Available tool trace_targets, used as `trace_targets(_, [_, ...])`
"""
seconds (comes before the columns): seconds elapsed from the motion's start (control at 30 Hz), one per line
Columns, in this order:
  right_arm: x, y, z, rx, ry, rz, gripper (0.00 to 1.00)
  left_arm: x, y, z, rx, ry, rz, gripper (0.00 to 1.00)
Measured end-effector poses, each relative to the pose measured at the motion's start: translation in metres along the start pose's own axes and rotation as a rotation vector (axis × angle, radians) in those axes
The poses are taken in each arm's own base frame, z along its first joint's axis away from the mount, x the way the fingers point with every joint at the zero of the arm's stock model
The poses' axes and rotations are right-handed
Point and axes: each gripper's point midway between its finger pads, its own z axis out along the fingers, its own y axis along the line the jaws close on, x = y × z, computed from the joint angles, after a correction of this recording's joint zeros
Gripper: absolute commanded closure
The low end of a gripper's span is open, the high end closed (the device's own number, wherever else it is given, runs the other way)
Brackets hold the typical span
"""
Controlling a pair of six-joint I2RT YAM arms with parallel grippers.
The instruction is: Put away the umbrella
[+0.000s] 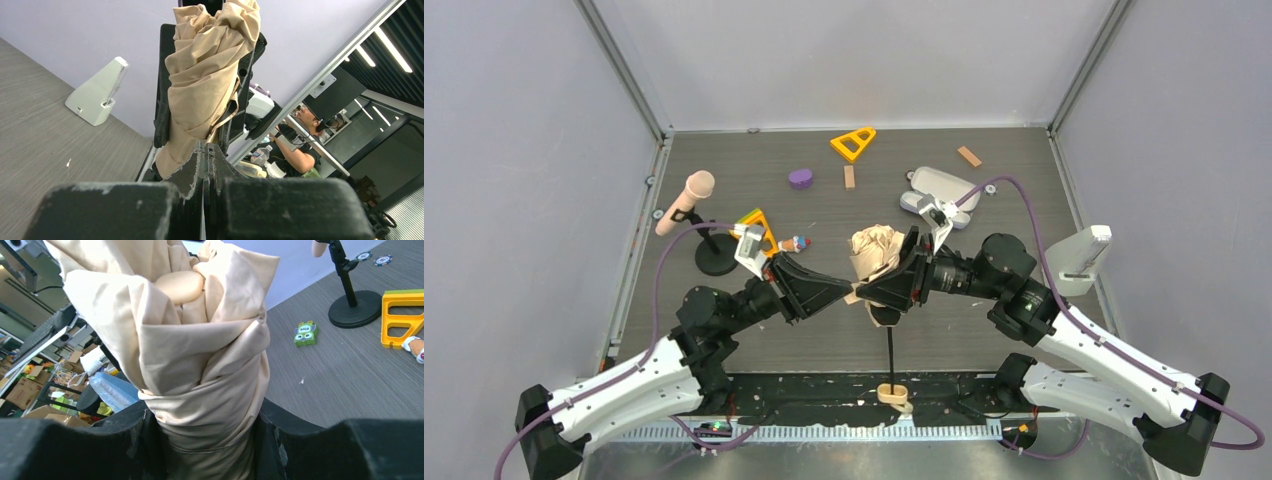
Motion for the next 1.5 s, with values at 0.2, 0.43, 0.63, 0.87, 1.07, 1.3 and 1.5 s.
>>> trace_targets(0.2, [-0.002, 0.007, 0.001, -0.031, -0.005, 0.029, 0.9, 0.003, 0.003, 0.001, 0.002, -0.002, -0.017, 1.0])
trace_targets(0.43, [-0.002, 0.01, 0.002, -0.046, 0.003, 0.044, 0.87, 0.005, 0.008, 0.004, -0.003, 0.001, -0.02, 1.0])
trace_targets(0.63, [0.001, 0.007, 0.001, -0.034, 0.011, 0.046, 0.87, 0.011, 0.012, 0.008, -0.014, 0.011, -0.031, 1.0])
trace_targets(0.87, [0.006, 0.0, -0.001, -0.002, 0.03, 0.056, 0.84, 0.023, 0.023, 0.016, -0.056, 0.024, -0.031, 1.0])
trace_targets(1.07, [-0.003, 0.001, -0.007, 0.016, -0.007, 0.035, 0.85, 0.022, 0.021, 0.029, -0.063, 0.012, -0.012, 1.0])
trace_targets(1.3, [-0.017, 0.006, -0.015, 0.03, -0.072, 0.006, 0.94, 0.019, 0.009, 0.048, -0.019, -0.005, 0.002, 0.64])
trace_targets(1.5, [-0.01, 0.004, -0.014, 0.038, -0.048, 0.006, 0.94, 0.017, 0.013, 0.03, -0.03, -0.022, 0.007, 0.24])
